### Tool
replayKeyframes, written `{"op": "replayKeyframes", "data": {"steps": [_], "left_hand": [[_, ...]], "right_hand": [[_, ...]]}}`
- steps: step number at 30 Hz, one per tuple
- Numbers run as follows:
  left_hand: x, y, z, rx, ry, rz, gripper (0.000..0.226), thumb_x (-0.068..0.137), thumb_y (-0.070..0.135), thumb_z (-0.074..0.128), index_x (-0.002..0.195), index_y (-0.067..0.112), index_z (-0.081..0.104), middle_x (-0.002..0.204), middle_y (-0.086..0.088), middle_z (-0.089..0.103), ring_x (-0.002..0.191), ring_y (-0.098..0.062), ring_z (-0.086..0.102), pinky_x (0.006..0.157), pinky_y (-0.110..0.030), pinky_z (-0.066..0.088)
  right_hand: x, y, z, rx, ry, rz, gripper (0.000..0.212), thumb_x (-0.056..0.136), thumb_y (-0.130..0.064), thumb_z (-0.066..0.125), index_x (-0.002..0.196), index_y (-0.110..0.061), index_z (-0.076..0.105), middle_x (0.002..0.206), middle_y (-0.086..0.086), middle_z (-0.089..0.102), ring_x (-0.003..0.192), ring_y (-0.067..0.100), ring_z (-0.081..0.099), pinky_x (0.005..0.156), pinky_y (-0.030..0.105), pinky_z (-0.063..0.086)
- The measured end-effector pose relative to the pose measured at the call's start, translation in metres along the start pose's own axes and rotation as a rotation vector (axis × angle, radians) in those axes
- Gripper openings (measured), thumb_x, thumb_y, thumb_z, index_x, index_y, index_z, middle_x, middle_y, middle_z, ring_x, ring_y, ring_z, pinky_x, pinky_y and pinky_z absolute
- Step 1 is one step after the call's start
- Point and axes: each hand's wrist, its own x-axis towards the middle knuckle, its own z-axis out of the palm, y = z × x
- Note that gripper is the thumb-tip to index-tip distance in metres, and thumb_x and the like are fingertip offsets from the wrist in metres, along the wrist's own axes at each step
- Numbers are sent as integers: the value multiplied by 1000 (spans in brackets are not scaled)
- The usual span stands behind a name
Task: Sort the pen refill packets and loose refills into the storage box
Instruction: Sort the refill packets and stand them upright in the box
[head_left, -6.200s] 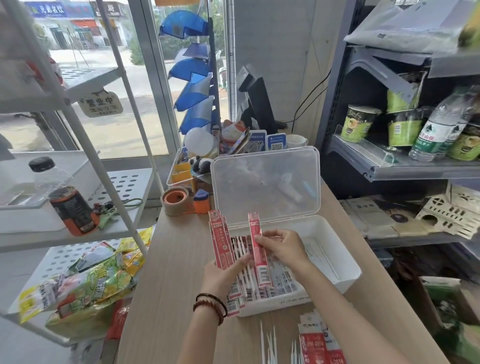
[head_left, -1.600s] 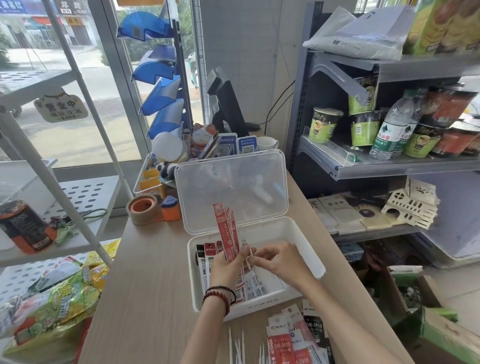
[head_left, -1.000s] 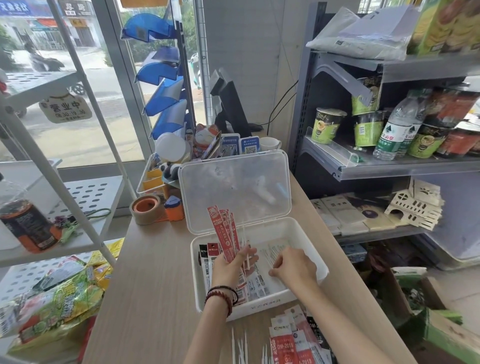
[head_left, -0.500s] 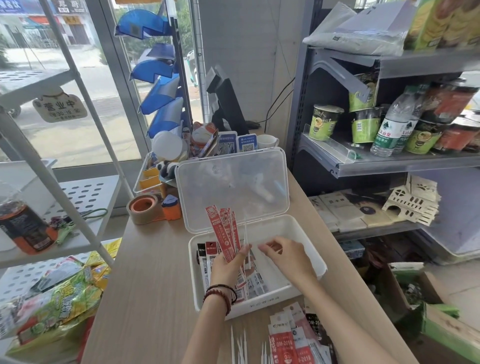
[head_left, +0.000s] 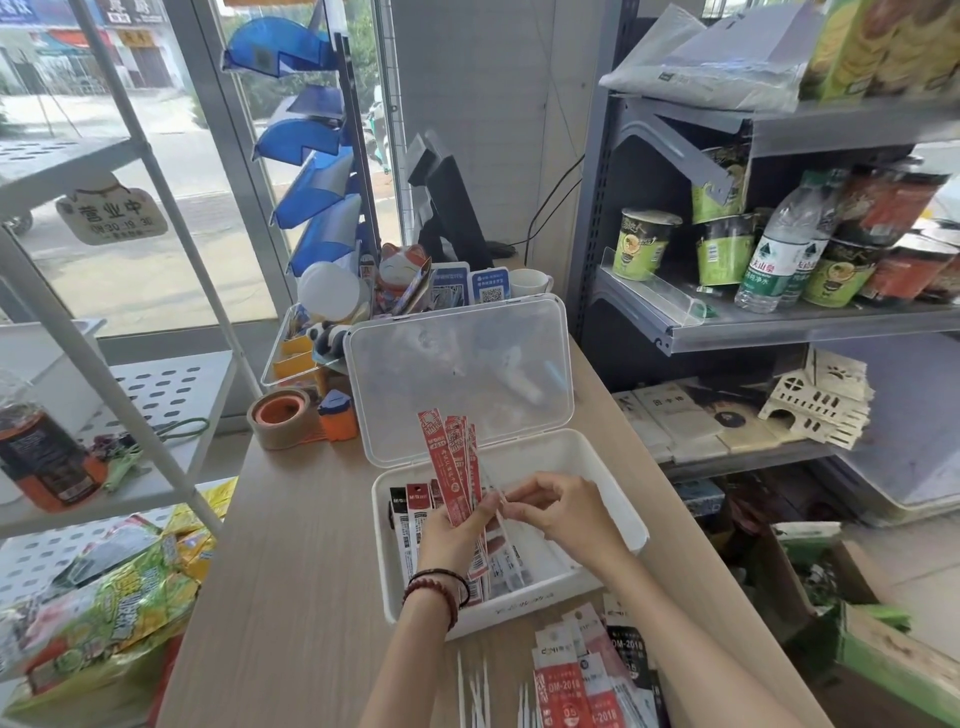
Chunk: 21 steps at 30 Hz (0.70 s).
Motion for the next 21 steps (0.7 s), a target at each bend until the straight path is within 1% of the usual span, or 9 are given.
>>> {"op": "replayKeyframes", "data": {"steps": [1,4,7,10,12,14,17,19,21], "left_hand": [[0,0,0,-13,16,1,16,86,21,66,92,6,67,79,-3,69,70,-10,64,45,-8,46],[4,-3,-3,-43,38,-17,21,85,24,67,94,6,69,75,0,71,66,-8,66,48,-13,49],[4,-4,-4,-19,36,2,21,85,26,66,96,8,70,83,-1,73,69,-6,67,57,-18,52],[3,-3,-2,-51,17,18,15,88,19,63,96,7,68,81,2,69,61,-1,65,46,-9,47],[2,-3,-2,-62,13,14,10,89,17,63,92,8,67,82,0,69,57,0,66,45,-8,47],[4,-5,-3,-82,18,6,7,88,15,63,88,10,68,88,-5,72,59,0,68,49,-13,51],[5,-6,-3,-102,25,0,5,88,13,63,85,12,67,91,-7,72,66,-4,69,53,-18,54],[5,-6,-3,-120,19,-7,5,88,12,63,84,13,67,90,-6,73,68,-7,70,54,-20,55],[6,-6,-5,-111,26,-3,5,88,12,63,85,13,67,87,-4,73,66,-5,70,53,-19,55]], "right_hand": [[0,2,0,-29,29,16,16,75,-40,80,85,-30,74,79,-13,74,77,0,68,64,24,56],[1,7,1,-170,81,131,14,79,-39,77,84,-28,70,79,-13,69,77,1,65,71,28,58],[3,10,5,-321,9,281,15,77,-37,80,81,-26,70,81,-12,69,78,6,66,77,33,58],[3,7,8,-471,-39,357,14,75,-36,81,78,-26,72,85,-9,72,79,12,68,74,32,56],[4,9,8,-547,-36,372,16,75,-35,81,82,-23,74,89,-6,73,81,15,69,73,31,56],[5,10,8,-577,-24,387,18,76,-34,80,89,-21,75,94,-4,73,85,18,69,72,31,54],[4,9,7,-579,-28,411,21,78,-32,79,93,-19,74,98,-3,72,88,19,68,71,30,53],[2,8,7,-548,9,398,20,82,-34,76,93,-17,73,96,-3,71,86,19,68,71,31,54],[1,7,6,-452,89,340,24,88,-42,68,91,-18,70,90,-3,70,81,16,67,69,31,55]]}}
